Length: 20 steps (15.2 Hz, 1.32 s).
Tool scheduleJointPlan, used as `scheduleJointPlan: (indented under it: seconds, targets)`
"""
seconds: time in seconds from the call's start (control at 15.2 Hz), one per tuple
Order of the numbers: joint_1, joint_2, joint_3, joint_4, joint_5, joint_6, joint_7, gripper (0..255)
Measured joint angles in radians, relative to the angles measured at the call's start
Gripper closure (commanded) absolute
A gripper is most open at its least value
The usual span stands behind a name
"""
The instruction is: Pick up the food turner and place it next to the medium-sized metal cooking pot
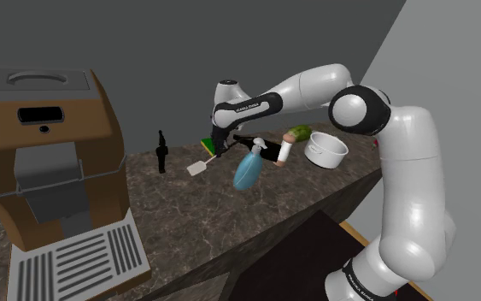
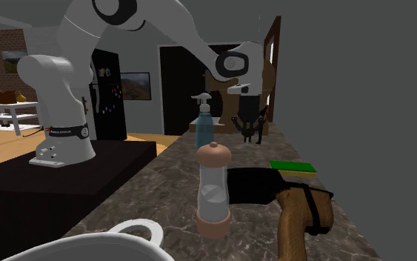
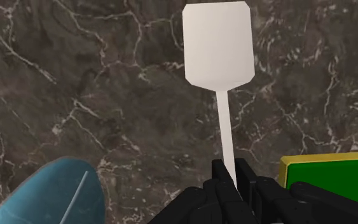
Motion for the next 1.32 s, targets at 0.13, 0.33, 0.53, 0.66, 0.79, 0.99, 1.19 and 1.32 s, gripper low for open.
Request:
scheduleJointPlan:
  seconds: [0.13,0.33,0.53,0.66,0.79,0.99,1.19,1.32]
  targets:
    - [-0.003,-0.017,0.002,0.0,0.004,-0.017,-0.004,255]
    - [-0.004,-0.038,0.006,0.01,0.009,-0.048,-0.008,255]
    - [-0.006,-0.06,0.009,0.014,0.014,-0.073,-0.013,255]
    - [-0.006,-0.071,0.011,0.022,0.017,-0.092,-0.015,255]
    - [-0.008,-0.087,0.013,0.026,0.021,-0.112,-0.019,255]
    - [-0.007,-0.102,0.016,0.043,0.025,-0.144,-0.022,255]
    - [-0.008,-0.117,0.018,0.058,0.03,-0.173,-0.026,255]
    - [-0.01,-0.132,0.02,0.065,0.033,-0.195,-0.03,255]
